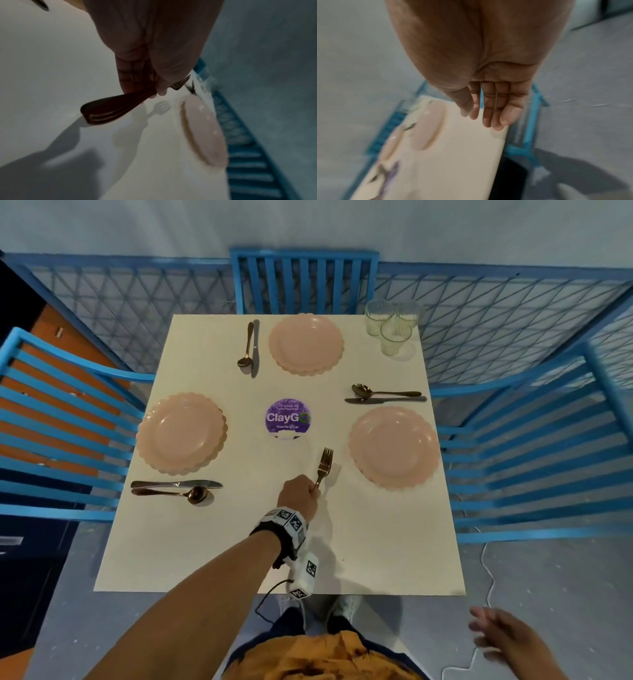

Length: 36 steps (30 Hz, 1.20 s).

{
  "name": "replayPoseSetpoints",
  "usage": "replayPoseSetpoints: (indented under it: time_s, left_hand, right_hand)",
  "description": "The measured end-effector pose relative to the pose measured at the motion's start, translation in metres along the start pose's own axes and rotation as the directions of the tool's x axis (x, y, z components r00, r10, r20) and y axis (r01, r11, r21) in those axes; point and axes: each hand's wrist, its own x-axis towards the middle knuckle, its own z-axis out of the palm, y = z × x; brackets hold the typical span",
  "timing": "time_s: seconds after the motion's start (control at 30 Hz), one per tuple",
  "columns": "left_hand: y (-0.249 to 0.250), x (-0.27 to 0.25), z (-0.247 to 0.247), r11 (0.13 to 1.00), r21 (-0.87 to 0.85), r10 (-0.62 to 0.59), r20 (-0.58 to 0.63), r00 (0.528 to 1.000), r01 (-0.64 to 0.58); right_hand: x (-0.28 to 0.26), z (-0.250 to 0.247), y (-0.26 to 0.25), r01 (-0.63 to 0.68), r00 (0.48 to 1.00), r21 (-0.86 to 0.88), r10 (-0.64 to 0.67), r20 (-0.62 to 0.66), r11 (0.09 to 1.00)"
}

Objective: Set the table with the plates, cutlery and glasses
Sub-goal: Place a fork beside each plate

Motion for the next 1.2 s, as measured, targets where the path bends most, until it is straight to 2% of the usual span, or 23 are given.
replayPoseSetpoints:
  time_s: [0.07, 0.17, 0.27, 0.33, 0.43, 0.7, 0.77, 0.83, 0.87, 0.9, 0.93, 0.97, 1.03, 1.07, 1.13, 1.2]
  left_hand:
    - [0.009, -0.007, -0.018, 0.976, -0.216, 0.009, -0.016, 1.000, -0.012]
    - [0.036, -0.024, -0.049, 0.834, -0.551, -0.001, -0.014, 1.000, -0.006]
    - [0.061, -0.037, -0.075, 0.715, -0.696, 0.041, -0.048, 0.998, -0.063]
    - [0.070, -0.040, -0.089, 0.689, -0.717, 0.060, -0.082, 0.995, -0.101]
    - [0.075, -0.040, -0.102, 0.706, -0.695, 0.053, -0.137, 0.989, -0.134]
    - [0.075, -0.040, -0.099, 0.779, -0.604, 0.084, -0.166, 0.983, -0.169]
    - [0.075, -0.036, -0.094, 0.749, -0.652, 0.044, -0.122, 0.992, -0.114]
    - [0.072, -0.024, -0.092, 0.690, -0.722, -0.003, -0.074, 0.997, -0.051]
    - [0.070, -0.018, -0.091, 0.683, -0.729, -0.015, -0.063, 0.998, -0.036]
    - [0.070, -0.012, -0.092, 0.675, -0.737, -0.019, -0.048, 0.999, -0.022]
    - [0.072, -0.008, -0.093, 0.674, -0.739, -0.017, -0.034, 0.999, -0.014]
    - [0.073, -0.004, -0.093, 0.671, -0.741, -0.013, -0.018, 1.000, -0.005]
    - [0.079, 0.002, -0.095, 0.676, -0.737, -0.004, 0.016, 1.000, 0.015]
    - [0.082, 0.005, -0.095, 0.685, -0.728, -0.001, 0.032, 0.999, 0.024]
    - [0.088, 0.008, -0.094, 0.698, -0.716, 0.015, 0.056, 0.998, 0.029]
    - [0.091, 0.009, -0.094, 0.718, -0.696, 0.030, 0.060, 0.998, 0.020]
  right_hand:
    - [0.008, 0.017, -0.052, 0.127, 0.991, -0.027, -0.126, 0.046, 0.992]
    - [0.018, 0.063, -0.147, 0.302, 0.931, 0.096, -0.315, 0.184, 0.948]
    - [0.020, 0.117, -0.222, 0.373, 0.859, 0.264, -0.439, 0.264, 0.889]
    - [0.018, 0.144, -0.259, 0.365, 0.851, 0.369, -0.467, 0.239, 0.855]
    - [0.024, 0.167, -0.281, 0.318, 0.868, 0.482, -0.455, 0.198, 0.816]
    - [0.037, 0.169, -0.284, 0.183, 0.909, 0.540, -0.351, 0.227, 0.822]
    - [0.042, 0.161, -0.279, 0.191, 0.922, 0.532, -0.336, 0.190, 0.825]
    - [0.053, 0.149, -0.268, 0.262, 0.934, 0.441, -0.340, 0.107, 0.858]
    - [0.058, 0.142, -0.260, 0.323, 0.929, 0.333, -0.365, 0.068, 0.886]
    - [0.066, 0.135, -0.248, 0.394, 0.913, 0.160, -0.405, 0.040, 0.905]
    - [0.074, 0.127, -0.235, 0.459, 0.888, -0.070, -0.458, 0.039, 0.885]
    - [0.079, 0.120, -0.223, 0.486, 0.867, -0.325, -0.494, 0.065, 0.811]
    - [0.093, 0.109, -0.199, 0.455, 0.846, -0.702, -0.513, 0.149, 0.547]
    - [0.101, 0.104, -0.188, 0.433, 0.844, -0.796, -0.500, 0.193, 0.423]
    - [0.109, 0.096, -0.176, 0.399, 0.844, -0.886, -0.472, 0.255, 0.236]
    - [0.114, 0.090, -0.170, 0.385, 0.839, -0.915, -0.458, 0.293, 0.121]
